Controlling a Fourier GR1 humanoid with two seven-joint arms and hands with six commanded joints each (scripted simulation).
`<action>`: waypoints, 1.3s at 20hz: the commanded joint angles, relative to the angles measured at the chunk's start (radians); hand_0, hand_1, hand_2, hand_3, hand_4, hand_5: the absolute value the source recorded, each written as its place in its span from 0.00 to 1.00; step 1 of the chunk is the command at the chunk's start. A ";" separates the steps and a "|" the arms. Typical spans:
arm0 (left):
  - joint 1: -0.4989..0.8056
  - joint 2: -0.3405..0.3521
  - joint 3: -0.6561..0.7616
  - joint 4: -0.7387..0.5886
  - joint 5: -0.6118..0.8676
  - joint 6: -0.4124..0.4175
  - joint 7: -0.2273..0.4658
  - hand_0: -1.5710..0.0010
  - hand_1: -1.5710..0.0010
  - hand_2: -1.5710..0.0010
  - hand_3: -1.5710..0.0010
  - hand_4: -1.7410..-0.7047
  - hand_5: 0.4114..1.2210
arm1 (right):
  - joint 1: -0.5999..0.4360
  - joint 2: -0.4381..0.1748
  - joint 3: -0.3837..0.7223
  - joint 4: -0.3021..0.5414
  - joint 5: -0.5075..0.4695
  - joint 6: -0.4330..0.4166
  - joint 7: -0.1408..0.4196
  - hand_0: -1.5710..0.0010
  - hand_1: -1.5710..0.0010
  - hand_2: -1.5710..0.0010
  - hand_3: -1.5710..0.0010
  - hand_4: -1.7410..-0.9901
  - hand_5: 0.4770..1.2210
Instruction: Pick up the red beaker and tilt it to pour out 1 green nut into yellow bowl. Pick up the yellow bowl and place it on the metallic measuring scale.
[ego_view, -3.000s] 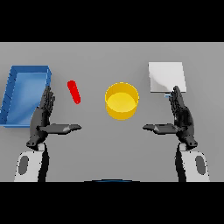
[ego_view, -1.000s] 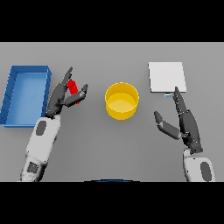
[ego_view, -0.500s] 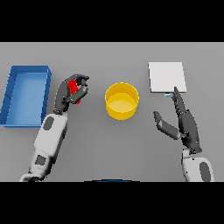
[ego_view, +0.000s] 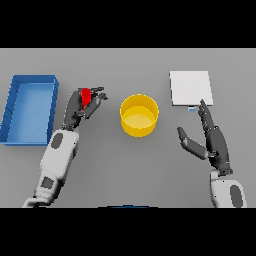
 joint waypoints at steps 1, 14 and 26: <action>-0.006 -0.001 0.011 -0.013 0.025 -0.016 0.011 0.06 0.05 0.05 0.07 0.10 0.92 | -0.012 0.001 0.000 -0.002 -0.001 -0.002 0.006 1.00 1.00 1.00 1.00 0.66 0.23; -0.061 0.086 -0.072 -0.141 0.018 -0.069 0.124 0.01 0.01 0.01 0.01 0.02 0.90 | -0.003 -0.007 0.017 0.000 0.056 -0.023 -0.041 1.00 1.00 1.00 1.00 0.69 0.25; -0.241 0.251 -0.435 -0.149 -0.339 -0.163 0.316 0.00 0.00 0.00 0.00 0.00 0.91 | 0.013 -0.001 0.027 -0.025 0.055 -0.016 -0.016 1.00 1.00 1.00 1.00 0.74 0.26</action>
